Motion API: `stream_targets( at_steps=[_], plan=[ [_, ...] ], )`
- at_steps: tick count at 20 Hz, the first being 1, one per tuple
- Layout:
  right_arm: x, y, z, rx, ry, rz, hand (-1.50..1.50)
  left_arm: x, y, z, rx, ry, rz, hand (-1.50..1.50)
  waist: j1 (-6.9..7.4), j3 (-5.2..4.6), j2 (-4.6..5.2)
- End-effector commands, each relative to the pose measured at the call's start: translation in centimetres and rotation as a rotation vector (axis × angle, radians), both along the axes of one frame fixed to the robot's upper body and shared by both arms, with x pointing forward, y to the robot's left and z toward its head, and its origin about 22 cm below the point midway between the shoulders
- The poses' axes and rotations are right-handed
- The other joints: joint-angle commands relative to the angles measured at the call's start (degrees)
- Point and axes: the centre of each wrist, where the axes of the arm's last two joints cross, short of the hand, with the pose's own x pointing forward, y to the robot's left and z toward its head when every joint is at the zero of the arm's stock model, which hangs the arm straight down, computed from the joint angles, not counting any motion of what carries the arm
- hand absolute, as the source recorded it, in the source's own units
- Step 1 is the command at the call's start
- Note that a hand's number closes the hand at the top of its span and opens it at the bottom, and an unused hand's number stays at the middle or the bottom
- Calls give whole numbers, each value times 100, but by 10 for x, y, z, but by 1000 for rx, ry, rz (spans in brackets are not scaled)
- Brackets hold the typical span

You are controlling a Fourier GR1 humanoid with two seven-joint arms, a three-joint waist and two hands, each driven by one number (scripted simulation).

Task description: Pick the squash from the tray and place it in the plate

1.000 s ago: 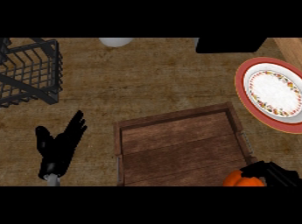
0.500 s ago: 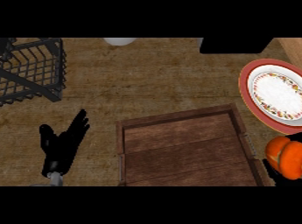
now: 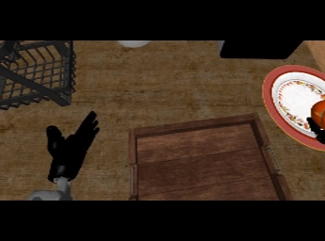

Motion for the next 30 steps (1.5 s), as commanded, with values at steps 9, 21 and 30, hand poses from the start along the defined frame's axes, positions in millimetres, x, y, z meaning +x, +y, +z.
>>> stream_targets(
  at_steps=[9,21,30],
  plan=[
    [80,-34,9,-14,-15,-23,150,-2,-13,-1,-16,-1,-41,0,188,11,58],
    [72,-45,-4,0,318,136,-150,-4,-21,-3,-14,-7,-65,0,337,38,145],
    [58,-63,-4,292,83,132,-150,-4,-14,-6,-13,-8,-42,0,243,39,143]
  ],
)
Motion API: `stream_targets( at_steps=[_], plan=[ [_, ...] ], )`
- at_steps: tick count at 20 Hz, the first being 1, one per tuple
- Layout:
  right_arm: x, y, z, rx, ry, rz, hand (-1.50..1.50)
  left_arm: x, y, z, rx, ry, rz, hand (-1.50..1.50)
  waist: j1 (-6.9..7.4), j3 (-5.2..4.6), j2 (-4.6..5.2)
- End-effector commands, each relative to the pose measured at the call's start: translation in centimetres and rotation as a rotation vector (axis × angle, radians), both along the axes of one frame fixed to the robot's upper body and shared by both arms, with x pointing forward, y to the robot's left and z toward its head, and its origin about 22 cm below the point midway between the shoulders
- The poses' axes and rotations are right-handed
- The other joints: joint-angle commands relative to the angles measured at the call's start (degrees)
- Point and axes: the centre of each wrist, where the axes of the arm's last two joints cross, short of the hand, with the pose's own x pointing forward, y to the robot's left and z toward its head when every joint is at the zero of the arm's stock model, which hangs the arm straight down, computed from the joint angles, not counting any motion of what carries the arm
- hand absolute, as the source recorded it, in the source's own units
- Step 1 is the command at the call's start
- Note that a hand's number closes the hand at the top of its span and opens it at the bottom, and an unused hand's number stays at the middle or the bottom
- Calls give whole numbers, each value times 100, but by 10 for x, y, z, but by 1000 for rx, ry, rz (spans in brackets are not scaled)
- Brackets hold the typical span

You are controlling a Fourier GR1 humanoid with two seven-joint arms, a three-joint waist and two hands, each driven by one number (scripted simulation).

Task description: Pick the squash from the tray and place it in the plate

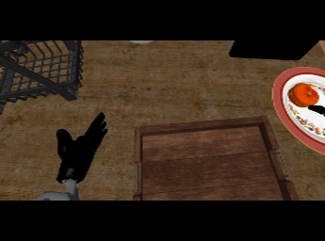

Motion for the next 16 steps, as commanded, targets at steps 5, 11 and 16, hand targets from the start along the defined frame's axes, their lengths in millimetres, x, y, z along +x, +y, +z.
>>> stream_targets(
  at_steps=[5,11,16],
  plan=[
    [-34,-46,13,201,20,48,-150,-2,0,-8,-8,18,23,0,-106,-6,-19],
    [-75,-73,4,230,45,189,-150,-6,12,-8,-18,10,31,0,-158,-1,-35],
    [-100,-95,16,186,84,260,-150,1,0,-6,-9,7,55,0,-237,7,-52]
  ],
)
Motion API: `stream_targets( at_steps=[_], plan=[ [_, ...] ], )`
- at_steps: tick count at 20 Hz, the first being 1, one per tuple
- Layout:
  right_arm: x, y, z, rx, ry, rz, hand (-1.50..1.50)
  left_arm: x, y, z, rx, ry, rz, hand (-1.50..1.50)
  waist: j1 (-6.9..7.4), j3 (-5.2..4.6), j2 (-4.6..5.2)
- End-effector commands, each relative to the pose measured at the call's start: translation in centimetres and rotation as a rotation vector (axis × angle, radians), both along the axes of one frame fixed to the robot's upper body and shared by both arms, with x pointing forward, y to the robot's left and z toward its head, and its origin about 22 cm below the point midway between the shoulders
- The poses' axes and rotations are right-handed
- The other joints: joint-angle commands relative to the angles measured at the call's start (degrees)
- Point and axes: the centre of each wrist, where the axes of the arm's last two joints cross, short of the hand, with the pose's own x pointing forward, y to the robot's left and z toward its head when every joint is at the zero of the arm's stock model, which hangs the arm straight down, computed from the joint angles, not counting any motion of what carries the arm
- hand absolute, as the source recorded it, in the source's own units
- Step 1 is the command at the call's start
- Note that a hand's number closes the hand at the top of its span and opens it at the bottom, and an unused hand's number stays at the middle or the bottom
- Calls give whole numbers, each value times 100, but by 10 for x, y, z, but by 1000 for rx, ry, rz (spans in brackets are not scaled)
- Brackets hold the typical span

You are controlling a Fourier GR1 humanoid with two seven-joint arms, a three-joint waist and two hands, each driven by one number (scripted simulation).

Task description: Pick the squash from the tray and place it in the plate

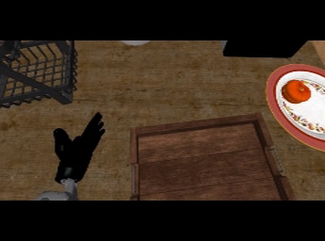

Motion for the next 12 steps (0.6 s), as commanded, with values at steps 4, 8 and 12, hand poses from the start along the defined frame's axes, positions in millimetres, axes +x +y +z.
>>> stream_targets(
  at_steps=[4,8,12],
  plan=[
    [-46,-23,-8,-19,-11,155,-150,-2,3,0,-11,14,13,0,-73,10,-23],
    [-55,-28,-8,-62,1,150,-150,0,6,-3,5,5,16,0,-80,3,-33],
    [-76,-35,-11,-86,20,152,-150,-3,20,1,12,-1,21,0,-98,4,-54]
  ],
)
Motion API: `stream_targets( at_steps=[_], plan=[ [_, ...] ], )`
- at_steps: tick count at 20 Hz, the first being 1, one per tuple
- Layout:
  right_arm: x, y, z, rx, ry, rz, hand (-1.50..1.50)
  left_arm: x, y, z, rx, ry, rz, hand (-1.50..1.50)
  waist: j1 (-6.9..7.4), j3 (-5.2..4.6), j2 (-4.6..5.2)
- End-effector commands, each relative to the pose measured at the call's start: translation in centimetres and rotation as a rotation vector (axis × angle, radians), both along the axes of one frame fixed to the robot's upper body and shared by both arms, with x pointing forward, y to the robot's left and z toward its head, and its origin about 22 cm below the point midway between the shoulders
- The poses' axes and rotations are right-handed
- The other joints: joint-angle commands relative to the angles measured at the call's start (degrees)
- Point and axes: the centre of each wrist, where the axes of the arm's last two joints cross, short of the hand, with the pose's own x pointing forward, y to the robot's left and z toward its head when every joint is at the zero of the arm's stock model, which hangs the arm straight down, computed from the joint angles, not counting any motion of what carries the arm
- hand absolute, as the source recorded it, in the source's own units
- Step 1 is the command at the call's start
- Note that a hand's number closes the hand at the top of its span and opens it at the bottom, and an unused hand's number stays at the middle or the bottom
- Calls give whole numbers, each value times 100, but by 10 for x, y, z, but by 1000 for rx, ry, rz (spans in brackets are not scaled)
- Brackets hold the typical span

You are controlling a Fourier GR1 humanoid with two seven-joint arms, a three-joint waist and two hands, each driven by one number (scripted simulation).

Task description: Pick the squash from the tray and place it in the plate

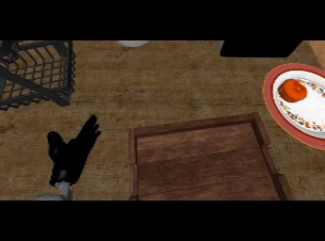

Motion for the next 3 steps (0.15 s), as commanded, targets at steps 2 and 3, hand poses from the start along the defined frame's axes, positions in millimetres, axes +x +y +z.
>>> stream_targets(
  at_steps=[2,3],
  plan=[
    [-21,-12,2,106,-91,118,-150,1,-3,2,10,22,-9,0,-26,2,-13],
    [-23,-9,-3,94,-73,135,-150,8,2,-2,2,9,8,0,-66,-10,-6]
  ],
)
